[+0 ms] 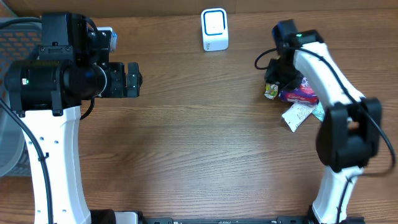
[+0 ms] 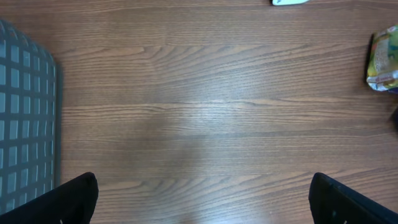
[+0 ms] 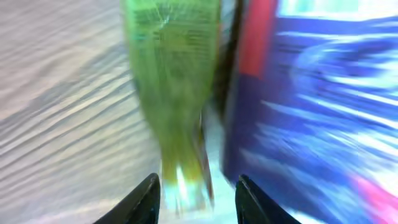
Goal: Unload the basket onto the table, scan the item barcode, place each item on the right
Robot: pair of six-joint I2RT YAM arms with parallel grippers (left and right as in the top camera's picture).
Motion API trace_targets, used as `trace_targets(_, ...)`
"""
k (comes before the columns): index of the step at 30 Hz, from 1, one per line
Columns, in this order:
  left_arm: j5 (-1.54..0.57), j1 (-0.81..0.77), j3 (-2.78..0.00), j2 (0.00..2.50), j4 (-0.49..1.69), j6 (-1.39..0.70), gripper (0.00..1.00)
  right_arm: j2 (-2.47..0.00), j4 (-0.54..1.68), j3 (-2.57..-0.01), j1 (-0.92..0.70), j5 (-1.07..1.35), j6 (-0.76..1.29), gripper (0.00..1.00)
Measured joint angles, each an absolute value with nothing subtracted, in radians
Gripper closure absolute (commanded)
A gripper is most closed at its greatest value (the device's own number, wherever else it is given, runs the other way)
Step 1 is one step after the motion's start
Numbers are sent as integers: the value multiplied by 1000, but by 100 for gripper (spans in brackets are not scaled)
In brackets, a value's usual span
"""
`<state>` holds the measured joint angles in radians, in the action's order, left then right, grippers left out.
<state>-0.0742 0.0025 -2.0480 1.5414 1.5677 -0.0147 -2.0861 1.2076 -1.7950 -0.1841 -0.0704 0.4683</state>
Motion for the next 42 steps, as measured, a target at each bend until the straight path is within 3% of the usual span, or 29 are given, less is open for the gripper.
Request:
trace_targets(7, -74, 2, -2048, 1541, 1568, -15, 0, -1655, 1279, -1807, -190, -69, 413, 27)
trace_targets(8, -74, 2, -2048, 1541, 1568, -15, 1, -1582, 1298, -1814, -191, -61, 408, 0)
trace_targets(14, -74, 2, -2048, 1541, 1568, -15, 1, -1295, 1428, -1829, -192, -5, 396, 0)
trace_targets(22, -74, 2, -2048, 1541, 1568, -15, 0, -1159, 1563, -1829, -192, -3, 392, 0)
trace_targets(30, -74, 2, -2048, 1541, 1568, -15, 0, -1011, 1559, -1822, -192, -84, 392, 0)
trace_targets(36, -75, 2, -2048, 1542, 1568, -15, 0, -859, 1272, -1604, -150, -128, 344, 0)
trace_targets(42, -75, 2, -2048, 1542, 1568, -15, 0, -622, 772, -1128, -75, -72, 203, 0)
